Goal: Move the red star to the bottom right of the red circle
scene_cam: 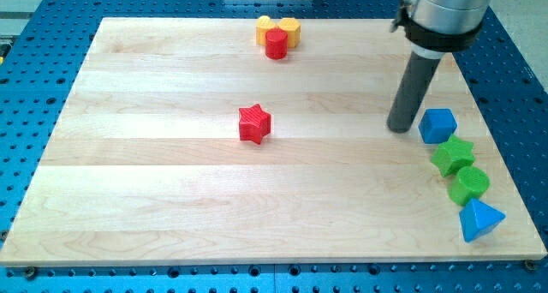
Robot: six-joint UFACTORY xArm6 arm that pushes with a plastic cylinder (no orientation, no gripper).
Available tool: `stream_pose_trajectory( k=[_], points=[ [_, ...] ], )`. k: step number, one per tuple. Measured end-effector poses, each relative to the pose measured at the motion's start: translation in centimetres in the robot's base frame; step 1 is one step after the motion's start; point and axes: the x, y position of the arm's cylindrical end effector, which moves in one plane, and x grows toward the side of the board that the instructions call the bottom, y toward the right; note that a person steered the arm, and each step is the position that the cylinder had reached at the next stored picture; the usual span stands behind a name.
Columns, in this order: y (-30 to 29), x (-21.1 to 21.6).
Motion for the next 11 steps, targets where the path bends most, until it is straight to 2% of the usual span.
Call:
stream_pose_trajectory(
  k=[3, 4, 5, 6, 7, 9, 10, 11],
  points=[
    [2.0, -0.5],
    [0.4, -0.5],
    [-10.8, 2.3],
    [-19.4, 8.4],
    [-22.9, 3.2],
    [-17.1, -7.5],
    [-25.9, -8.1],
    [-18.1, -10.8]
  ],
)
